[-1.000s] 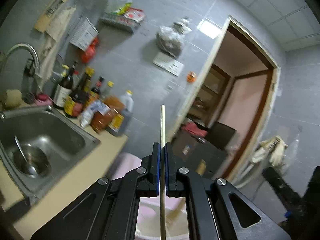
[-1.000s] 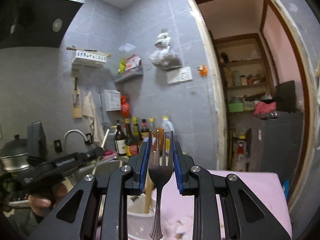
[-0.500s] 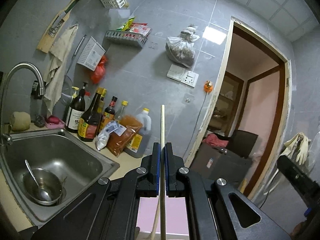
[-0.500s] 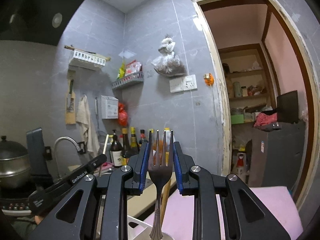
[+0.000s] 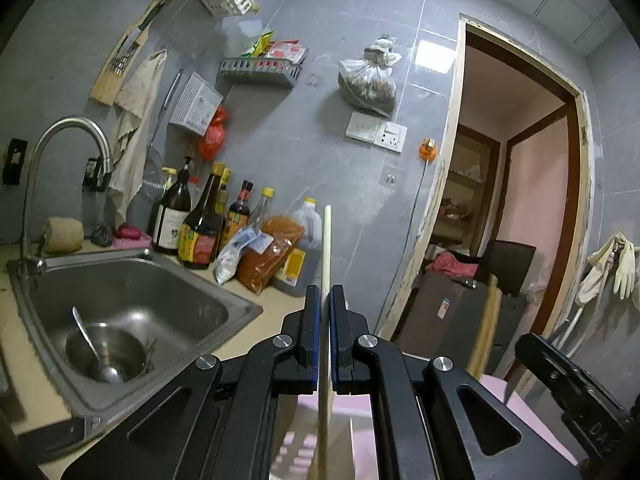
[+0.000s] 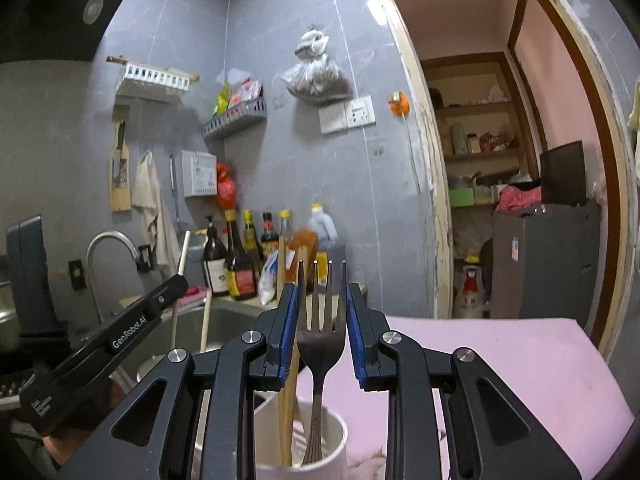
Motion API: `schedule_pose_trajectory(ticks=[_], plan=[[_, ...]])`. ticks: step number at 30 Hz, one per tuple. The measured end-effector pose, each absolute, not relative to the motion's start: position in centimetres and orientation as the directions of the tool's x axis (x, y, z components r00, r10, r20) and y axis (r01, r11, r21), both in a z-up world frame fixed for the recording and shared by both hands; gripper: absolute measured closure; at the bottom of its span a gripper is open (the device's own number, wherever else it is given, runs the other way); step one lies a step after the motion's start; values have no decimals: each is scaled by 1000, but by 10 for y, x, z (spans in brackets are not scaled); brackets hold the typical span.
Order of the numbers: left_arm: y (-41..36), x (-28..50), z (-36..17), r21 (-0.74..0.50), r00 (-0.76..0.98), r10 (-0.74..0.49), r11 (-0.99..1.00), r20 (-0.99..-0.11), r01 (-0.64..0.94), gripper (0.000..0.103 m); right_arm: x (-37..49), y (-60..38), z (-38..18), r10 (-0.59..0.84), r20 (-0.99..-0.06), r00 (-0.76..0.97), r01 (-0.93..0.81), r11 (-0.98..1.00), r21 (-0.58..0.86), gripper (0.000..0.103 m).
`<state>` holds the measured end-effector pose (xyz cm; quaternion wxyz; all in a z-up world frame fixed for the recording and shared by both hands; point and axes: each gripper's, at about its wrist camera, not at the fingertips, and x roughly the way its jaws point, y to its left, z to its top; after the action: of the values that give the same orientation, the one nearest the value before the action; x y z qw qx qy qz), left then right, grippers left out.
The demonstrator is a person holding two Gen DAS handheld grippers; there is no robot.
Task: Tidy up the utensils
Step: 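Drop the fork into the cup and the chopstick into the basket, opening both tools, then return both tools to the table toward the spoon and metal tongs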
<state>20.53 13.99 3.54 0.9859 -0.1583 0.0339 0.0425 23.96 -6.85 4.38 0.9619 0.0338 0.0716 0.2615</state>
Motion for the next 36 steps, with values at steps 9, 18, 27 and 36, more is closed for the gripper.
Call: schedule_pose_trajectory(ticks=[9, 18, 27, 36], plan=[[133, 197, 25, -297, 977, 8, 952, -211, -72, 99, 237, -72, 37, 525, -187, 830, -512, 851, 117, 81], [123, 188, 25, -260, 966, -15, 964, -257, -54, 73, 224, -78, 41, 545, -158, 824, -530, 838, 127, 71], [103, 174, 45, -221, 975, -21, 975, -220, -29, 49, 211, -104, 53, 505, -69, 860, -494, 860, 129, 48], [80, 159, 64, -210, 982, -61, 977, -180, 23, 24, 189, -160, 72, 396, 3, 918, -394, 912, 115, 18]])
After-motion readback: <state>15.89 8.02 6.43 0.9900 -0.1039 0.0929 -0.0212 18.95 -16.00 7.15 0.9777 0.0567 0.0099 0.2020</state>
